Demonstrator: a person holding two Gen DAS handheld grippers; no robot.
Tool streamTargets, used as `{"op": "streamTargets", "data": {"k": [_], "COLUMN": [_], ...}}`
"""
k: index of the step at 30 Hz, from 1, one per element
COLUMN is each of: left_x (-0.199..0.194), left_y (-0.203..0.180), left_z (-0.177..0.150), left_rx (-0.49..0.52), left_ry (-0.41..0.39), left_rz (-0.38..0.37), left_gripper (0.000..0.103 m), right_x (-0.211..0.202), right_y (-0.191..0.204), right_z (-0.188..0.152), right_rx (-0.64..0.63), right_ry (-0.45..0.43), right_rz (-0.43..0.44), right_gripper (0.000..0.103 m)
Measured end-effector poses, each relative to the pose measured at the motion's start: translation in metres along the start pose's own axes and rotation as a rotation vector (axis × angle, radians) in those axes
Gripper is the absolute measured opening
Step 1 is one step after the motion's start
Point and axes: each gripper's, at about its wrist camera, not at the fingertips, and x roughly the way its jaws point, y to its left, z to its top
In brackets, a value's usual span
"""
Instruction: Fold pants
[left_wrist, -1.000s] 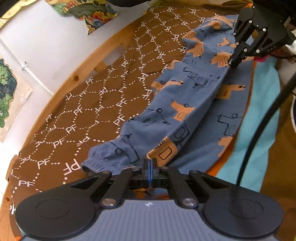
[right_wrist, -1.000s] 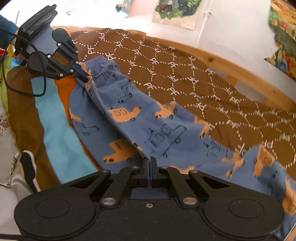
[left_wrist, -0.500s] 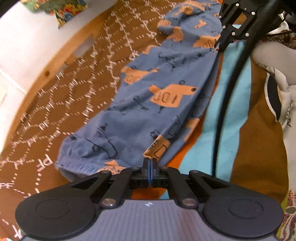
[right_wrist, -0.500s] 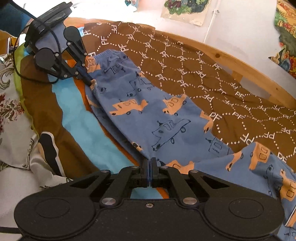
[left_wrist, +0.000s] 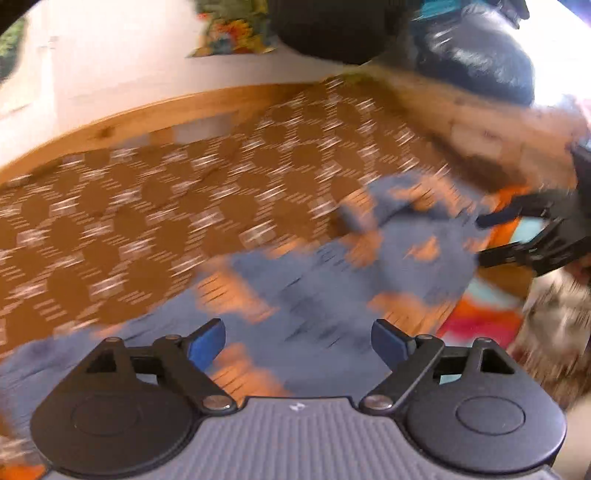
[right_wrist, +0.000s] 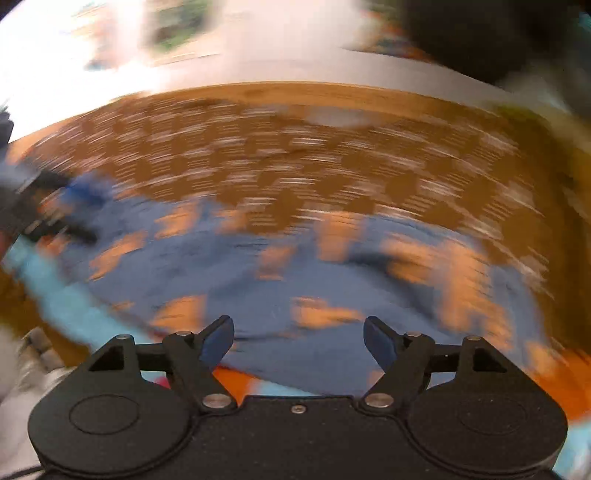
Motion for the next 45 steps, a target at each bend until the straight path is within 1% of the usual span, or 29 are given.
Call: {"op": "streamTargets", "data": {"k": [3,5,7,8,9,10,11,15,16,17,18,19,20,21,22,23,24,29,32,34,37,38,39,40,41,42,43,44,45], "left_x": [0.031,0.055,0.072,0.080,0.087,0.091,0.097,0.113,0.120,0.125,0.127,0.128,0.127,0.126,0.125,0.124,0.122,0.101,0.090,0.090,0.102,0.106,0.109,0.110,0.107,0.104,0.100,0.095,0.090], "left_y": [-0.043,-0.073,-0.096,-0.105,-0.113,-0.119,-0.124,-0.131,-0.130,-0.131,-0.131,-0.131,-0.130,-0.130,-0.131,-0.132,-0.131,-0.121,-0.121,-0.127,-0.135,-0.136,-0.136,-0.135,-0.133,-0.131,-0.128,-0.124,-0.121], "left_z": [0.018,0.028,0.033,0.034,0.035,0.035,0.035,0.033,0.033,0.032,0.031,0.030,0.030,0.031,0.032,0.032,0.034,0.045,0.048,0.044,0.034,0.031,0.029,0.028,0.028,0.029,0.030,0.030,0.032], "left_rx": [0.044,0.092,0.138,0.162,0.190,0.214,0.233,0.243,0.251,0.264,0.274,0.276,0.276,0.277,0.282,0.291,0.295,0.244,0.253,0.294,0.323,0.321,0.312,0.300,0.288,0.272,0.259,0.243,0.225], "left_ry": [-0.018,-0.009,0.011,0.023,0.044,0.065,0.085,0.158,0.188,0.215,0.230,0.237,0.240,0.241,0.238,0.233,0.225,0.178,0.181,0.192,0.230,0.239,0.251,0.259,0.254,0.242,0.226,0.201,0.175], "left_rz": [-0.057,-0.066,-0.060,-0.064,-0.071,-0.073,-0.069,-0.064,-0.055,-0.042,-0.036,-0.037,-0.042,-0.049,-0.047,-0.044,-0.044,-0.086,-0.149,-0.157,-0.171,-0.172,-0.177,-0.190,-0.197,-0.207,-0.212,-0.214,-0.209], "left_gripper": [0.090,0.090,0.088,0.084,0.073,0.064,0.061,0.051,0.043,0.037,0.028,0.019,0.015,0.009,0.004,0.003,0.002,0.001,0.001,0.001,0.002,0.002,0.005,0.012,0.015,0.030,0.048,0.053,0.055], "right_x": [-0.007,-0.006,0.000,0.002,0.006,0.008,0.012,0.023,0.025,0.029,0.031,0.031,0.032,0.032,0.032,0.031,0.028,-0.005,-0.032,-0.046,-0.036,-0.030,-0.026,-0.027,-0.029,-0.031,-0.033,-0.033,-0.028], "right_y": [-0.041,-0.059,-0.072,-0.079,-0.085,-0.089,-0.091,-0.103,-0.107,-0.110,-0.114,-0.116,-0.118,-0.118,-0.118,-0.118,-0.119,-0.127,-0.131,-0.135,-0.138,-0.140,-0.141,-0.143,-0.144,-0.142,-0.140,-0.137,-0.134], "right_z": [-0.009,-0.014,-0.015,-0.016,-0.015,-0.015,-0.014,-0.010,-0.009,-0.008,-0.008,-0.008,-0.008,-0.008,-0.008,-0.008,-0.006,0.015,0.022,0.017,0.004,-0.001,-0.004,-0.006,-0.005,-0.002,0.002,0.006,0.011], "right_rx": [0.146,0.181,0.204,0.215,0.221,0.219,0.215,0.214,0.218,0.230,0.252,0.261,0.262,0.261,0.263,0.267,0.276,0.325,0.306,0.299,0.255,0.249,0.250,0.257,0.258,0.247,0.223,0.197,0.167], "right_ry": [-0.053,-0.065,-0.068,-0.071,-0.077,-0.083,-0.091,-0.102,-0.099,-0.093,-0.087,-0.087,-0.082,-0.080,-0.084,-0.087,-0.100,-0.151,-0.104,-0.071,0.035,0.064,0.080,0.070,0.049,0.017,-0.017,-0.046,-0.068], "right_rz": [-0.091,-0.140,-0.153,-0.145,-0.134,-0.132,-0.133,-0.120,-0.122,-0.117,-0.104,-0.094,-0.084,-0.076,-0.063,-0.052,-0.048,-0.032,-0.075,-0.111,-0.173,-0.183,-0.191,-0.195,-0.195,-0.197,-0.211,-0.218,-0.217], "right_gripper": [0.081,0.081,0.080,0.076,0.073,0.067,0.063,0.058,0.053,0.042,0.035,0.020,0.014,0.014,0.007,0.003,0.003,0.002,0.002,0.002,0.002,0.005,0.007,0.016,0.027,0.035,0.051,0.057,0.057]}}
